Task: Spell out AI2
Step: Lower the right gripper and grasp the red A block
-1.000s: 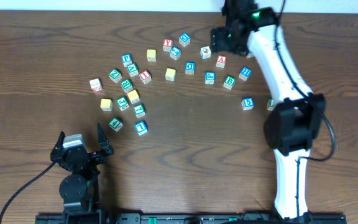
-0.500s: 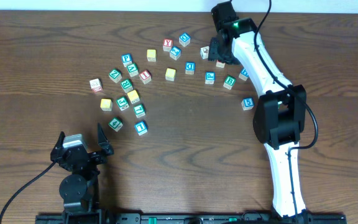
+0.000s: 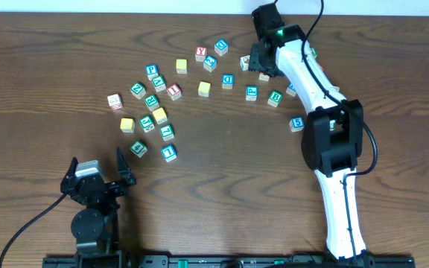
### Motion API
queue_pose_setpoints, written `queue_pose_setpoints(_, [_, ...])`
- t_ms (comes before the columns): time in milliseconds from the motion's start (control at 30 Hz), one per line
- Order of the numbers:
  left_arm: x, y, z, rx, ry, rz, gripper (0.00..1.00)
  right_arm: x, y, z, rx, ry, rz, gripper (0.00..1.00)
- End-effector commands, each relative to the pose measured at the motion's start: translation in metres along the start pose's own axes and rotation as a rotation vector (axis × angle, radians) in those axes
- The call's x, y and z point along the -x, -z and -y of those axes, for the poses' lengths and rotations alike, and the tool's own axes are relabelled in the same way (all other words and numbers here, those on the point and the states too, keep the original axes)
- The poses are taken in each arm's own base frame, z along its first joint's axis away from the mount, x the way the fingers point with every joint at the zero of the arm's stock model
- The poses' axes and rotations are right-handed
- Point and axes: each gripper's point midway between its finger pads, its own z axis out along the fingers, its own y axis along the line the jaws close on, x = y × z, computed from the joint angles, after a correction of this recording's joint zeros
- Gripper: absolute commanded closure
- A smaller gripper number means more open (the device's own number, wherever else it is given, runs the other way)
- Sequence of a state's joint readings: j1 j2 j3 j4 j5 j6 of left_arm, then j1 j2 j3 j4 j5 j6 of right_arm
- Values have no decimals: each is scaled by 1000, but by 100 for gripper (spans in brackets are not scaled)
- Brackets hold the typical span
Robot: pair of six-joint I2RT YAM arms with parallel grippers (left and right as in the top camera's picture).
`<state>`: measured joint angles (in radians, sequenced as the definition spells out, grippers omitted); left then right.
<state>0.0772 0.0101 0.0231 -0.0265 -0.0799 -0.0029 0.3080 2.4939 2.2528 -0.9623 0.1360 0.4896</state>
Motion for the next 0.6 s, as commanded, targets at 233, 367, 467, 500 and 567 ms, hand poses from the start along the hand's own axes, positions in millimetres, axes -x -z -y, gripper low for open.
queue_pose_setpoints(233, [-17, -1, -4, 16, -9, -51, 2, -11, -23, 9, -39, 58, -8, 45])
queue_pose_setpoints(367, [-17, -1, -4, 16, -9, -51, 2, -16, -31, 11, -41, 90, -14, 49])
queue_pose_setpoints(467, [-17, -1, -4, 16, -9, -51, 2, -17, -33, 11, -41, 94, -13, 53])
queue_pose_setpoints(500, [-17, -1, -4, 16, -9, -51, 2, -17, -33, 11, -39, 102, -10, 55])
queue_pose_setpoints(567, [-17, -1, -4, 16, -9, -51, 2, -16, -33, 10, -38, 108, -6, 57])
